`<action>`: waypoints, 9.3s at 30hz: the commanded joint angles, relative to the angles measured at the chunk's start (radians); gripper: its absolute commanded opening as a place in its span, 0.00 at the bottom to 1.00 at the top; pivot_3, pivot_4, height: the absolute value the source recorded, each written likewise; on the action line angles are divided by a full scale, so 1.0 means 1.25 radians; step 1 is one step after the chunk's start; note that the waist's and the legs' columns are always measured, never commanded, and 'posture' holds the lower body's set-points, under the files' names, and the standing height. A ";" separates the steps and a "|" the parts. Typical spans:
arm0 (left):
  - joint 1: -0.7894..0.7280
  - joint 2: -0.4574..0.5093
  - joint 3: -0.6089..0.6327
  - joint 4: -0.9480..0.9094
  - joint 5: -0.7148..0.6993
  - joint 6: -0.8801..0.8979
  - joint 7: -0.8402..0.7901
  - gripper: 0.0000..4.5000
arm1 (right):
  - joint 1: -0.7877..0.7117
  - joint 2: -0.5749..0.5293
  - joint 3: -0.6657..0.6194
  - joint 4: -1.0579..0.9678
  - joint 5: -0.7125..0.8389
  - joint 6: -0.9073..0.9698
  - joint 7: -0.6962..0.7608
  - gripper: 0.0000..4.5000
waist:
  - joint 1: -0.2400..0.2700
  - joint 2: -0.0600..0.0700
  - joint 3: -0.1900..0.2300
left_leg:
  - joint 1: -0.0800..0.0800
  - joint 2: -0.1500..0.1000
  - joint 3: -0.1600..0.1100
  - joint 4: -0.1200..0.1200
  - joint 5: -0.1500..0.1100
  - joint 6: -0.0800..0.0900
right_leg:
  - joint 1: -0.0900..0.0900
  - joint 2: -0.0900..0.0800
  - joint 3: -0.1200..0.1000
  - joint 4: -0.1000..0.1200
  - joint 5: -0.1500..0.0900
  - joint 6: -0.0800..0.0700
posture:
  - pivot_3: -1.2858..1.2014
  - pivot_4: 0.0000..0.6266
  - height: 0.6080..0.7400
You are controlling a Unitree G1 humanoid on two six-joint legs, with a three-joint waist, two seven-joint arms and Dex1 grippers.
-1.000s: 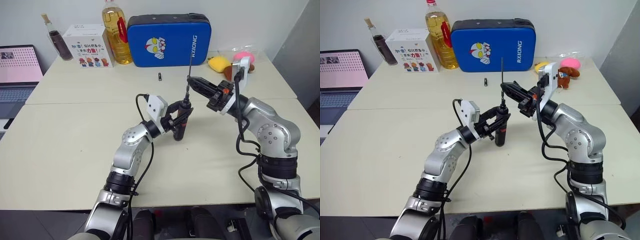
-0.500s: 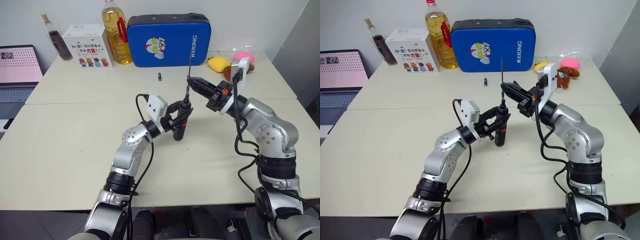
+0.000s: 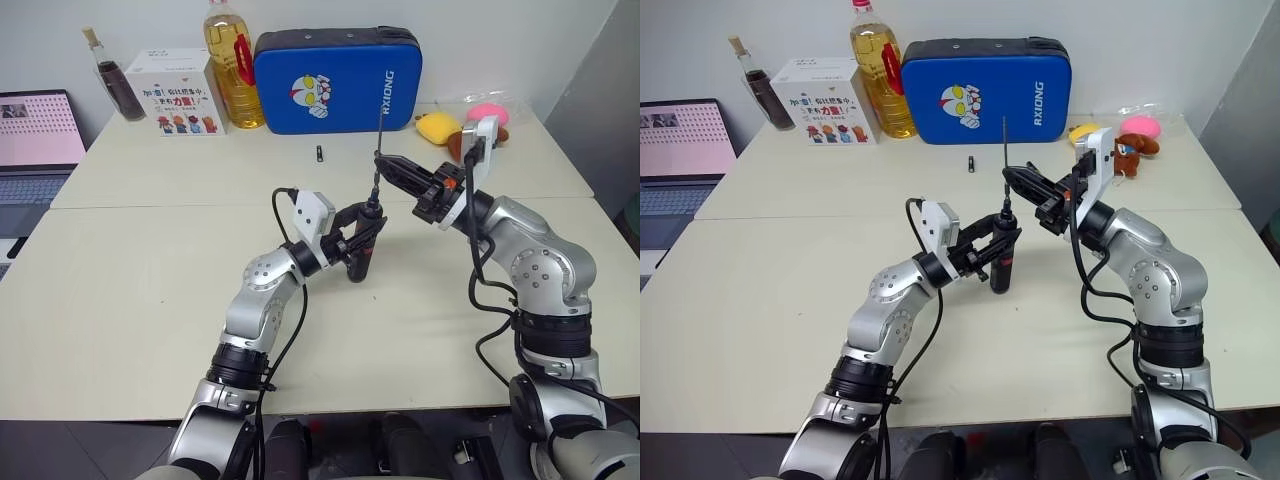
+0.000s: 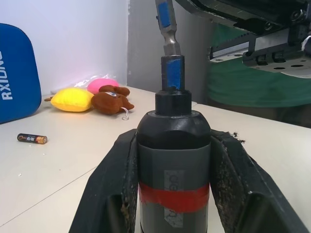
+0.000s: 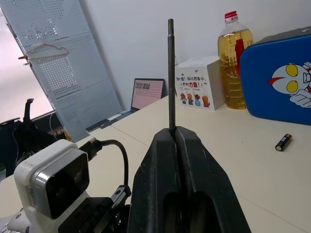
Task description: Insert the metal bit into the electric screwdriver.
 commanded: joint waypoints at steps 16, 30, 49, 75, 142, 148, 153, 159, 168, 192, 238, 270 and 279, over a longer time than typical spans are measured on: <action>0.031 0.052 0.016 -0.197 -0.136 0.140 -0.083 0.37 | 0.043 -0.082 0.015 -0.101 0.084 0.072 0.082 0.01 | 0.000 0.000 0.000 | 0.000 0.000 0.000 0.000 0.000 0.000 | 0.000 0.000 0.000 0.000 0.000 0.000 | 0.52 0.24 1.00; 0.052 0.048 0.010 -0.210 -0.129 0.128 -0.087 0.37 | 0.107 -0.142 -0.006 -0.150 0.128 0.100 0.075 0.01 | 0.001 0.000 0.000 | 0.000 0.000 0.000 0.000 0.000 0.000 | 0.001 0.000 0.000 0.000 0.000 0.000 | 0.52 0.24 1.00; 0.099 0.075 -0.034 -0.223 -0.089 0.070 -0.117 0.37 | 0.095 -0.155 0.046 -0.126 0.105 0.088 0.108 0.01 | 0.000 0.000 0.000 | 0.001 0.000 -0.001 0.000 0.000 0.000 | 0.001 0.001 0.000 0.000 0.000 0.000 | 0.52 0.24 1.00; 0.090 0.092 -0.045 -0.217 -0.079 0.043 -0.136 0.37 | 0.100 -0.223 0.095 -0.101 0.077 0.052 0.217 0.01 | 0.001 0.000 0.000 | 0.004 0.000 -0.001 0.000 0.000 0.000 | 0.004 0.002 0.000 -0.001 0.000 0.000 | 0.52 0.24 1.00; 0.095 0.082 -0.047 -0.214 -0.086 0.013 -0.154 0.37 | -0.075 -0.290 0.030 -0.020 0.083 0.073 0.308 0.01 | 0.002 -0.001 0.001 | 0.011 0.000 -0.001 -0.001 -0.001 0.001 | 0.011 0.003 0.000 -0.003 0.000 0.000 | 0.52 0.24 1.00; 0.075 0.080 -0.038 -0.184 -0.058 -0.002 -0.125 0.37 | -0.085 -0.285 0.028 -0.010 0.076 0.077 0.281 0.01 | 0.002 -0.001 0.001 | 0.011 0.000 -0.001 -0.001 -0.001 0.001 | 0.011 0.003 0.000 -0.003 0.000 0.000 | 0.52 0.24 1.00; 0.047 0.062 -0.027 -0.136 0.001 -0.037 -0.046 0.37 | -0.110 -0.242 0.013 -0.008 0.071 0.099 0.176 0.01 | 0.002 -0.001 0.001 | 0.011 0.000 -0.001 -0.001 -0.001 0.001 | 0.011 0.003 0.000 -0.003 0.000 0.000 | 0.52 0.24 1.00; -0.026 0.009 -0.013 -0.037 0.118 -0.089 0.129 0.37 | -0.178 -0.097 -0.029 -0.013 -0.027 0.159 -0.197 0.01 | 0.002 -0.001 0.001 | 0.010 0.000 -0.001 -0.001 0.000 0.001 | 0.010 0.002 0.001 -0.002 0.000 0.000 | 0.52 0.24 1.00; -0.148 -0.075 0.001 0.148 0.227 -0.178 0.332 0.37 | -0.231 0.042 -0.019 -0.055 -0.131 0.217 -0.459 0.01 | 0.004 -0.001 0.000 | -0.002 0.000 0.000 0.000 0.000 0.000 | -0.001 -0.001 0.001 0.000 0.000 0.000 | 0.52 0.24 1.00; -0.214 -0.206 -0.014 0.299 0.268 -0.227 0.448 0.37 | -0.218 0.192 -0.034 -0.064 -0.219 0.224 -0.592 0.01 | 0.000 -0.001 0.000 | -0.001 -0.001 0.001 -0.001 0.000 0.000 | -0.001 0.000 0.000 0.000 0.000 0.000 | 0.52 0.24 1.00; -0.206 -0.204 -0.018 0.332 0.264 -0.185 0.437 0.37 | -0.182 0.244 -0.029 -0.098 -0.266 0.256 -0.577 0.01 | 0.000 0.000 0.000 | -0.001 -0.001 0.001 -0.001 0.000 0.000 | -0.001 0.000 -0.001 0.000 0.000 0.000 | 0.52 0.24 1.00; -0.204 -0.205 -0.018 0.326 0.266 -0.183 0.446 0.37 | -0.105 0.245 0.047 -0.134 -0.304 0.270 -0.541 0.01 | 0.000 0.000 0.000 | 0.000 -0.001 0.001 -0.001 0.000 0.000 | 0.000 0.000 -0.001 0.000 0.000 0.000 | 0.52 0.24 1.00; -0.197 -0.193 -0.041 0.322 0.293 -0.194 0.439 0.37 | -0.147 0.209 0.049 -0.076 -0.309 0.274 -0.487 0.01 | -0.001 0.000 -0.001 | 0.001 -0.002 0.001 -0.001 0.000 0.000 | 0.000 0.000 -0.001 0.000 0.000 0.000 | 0.52 0.24 1.00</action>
